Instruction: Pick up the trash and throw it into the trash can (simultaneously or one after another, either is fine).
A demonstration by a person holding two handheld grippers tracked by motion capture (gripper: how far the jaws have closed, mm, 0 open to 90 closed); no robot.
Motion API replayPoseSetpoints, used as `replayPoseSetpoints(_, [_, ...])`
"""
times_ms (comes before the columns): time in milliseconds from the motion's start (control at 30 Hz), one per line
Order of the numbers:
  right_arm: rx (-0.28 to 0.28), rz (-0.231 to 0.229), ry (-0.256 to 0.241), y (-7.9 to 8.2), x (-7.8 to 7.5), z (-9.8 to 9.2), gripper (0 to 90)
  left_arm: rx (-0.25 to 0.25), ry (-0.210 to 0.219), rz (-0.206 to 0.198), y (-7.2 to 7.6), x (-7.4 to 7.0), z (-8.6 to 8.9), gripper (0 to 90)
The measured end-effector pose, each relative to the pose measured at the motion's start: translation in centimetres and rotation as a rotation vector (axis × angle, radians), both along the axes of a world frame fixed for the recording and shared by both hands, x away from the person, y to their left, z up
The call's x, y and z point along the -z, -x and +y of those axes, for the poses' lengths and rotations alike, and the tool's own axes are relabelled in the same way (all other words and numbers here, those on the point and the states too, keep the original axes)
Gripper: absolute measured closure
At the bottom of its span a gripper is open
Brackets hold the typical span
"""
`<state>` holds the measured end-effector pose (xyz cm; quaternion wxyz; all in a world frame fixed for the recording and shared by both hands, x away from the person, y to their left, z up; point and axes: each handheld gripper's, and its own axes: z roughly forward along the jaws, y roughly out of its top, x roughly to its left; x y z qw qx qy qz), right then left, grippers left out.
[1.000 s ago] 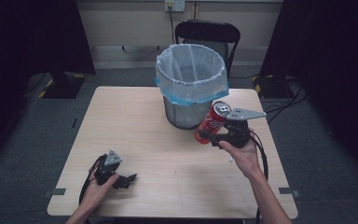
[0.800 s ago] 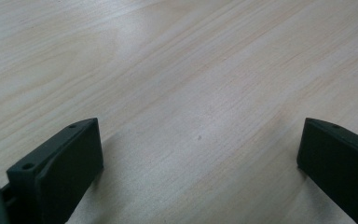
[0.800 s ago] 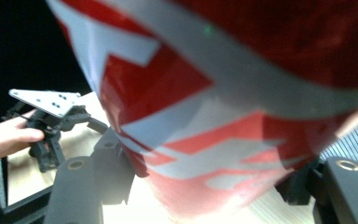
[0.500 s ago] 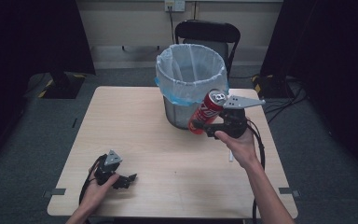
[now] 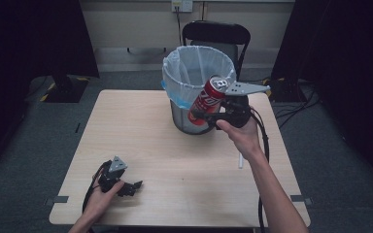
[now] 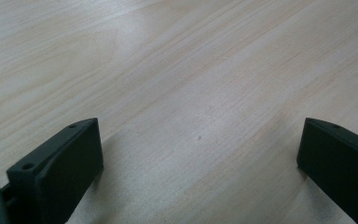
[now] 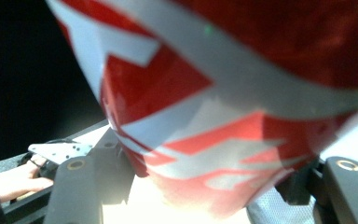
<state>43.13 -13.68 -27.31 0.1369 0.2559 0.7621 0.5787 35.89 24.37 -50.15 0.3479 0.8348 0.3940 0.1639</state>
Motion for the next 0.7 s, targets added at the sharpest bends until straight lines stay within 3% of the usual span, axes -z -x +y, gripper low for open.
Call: replayPoseSetpoints(700, [0.035, -0.049, -0.049, -4.1, -4.7, 1.1, 34.6, -0.001, -0.002, -0.001, 0.0, 0.0, 0.0, 0.0])
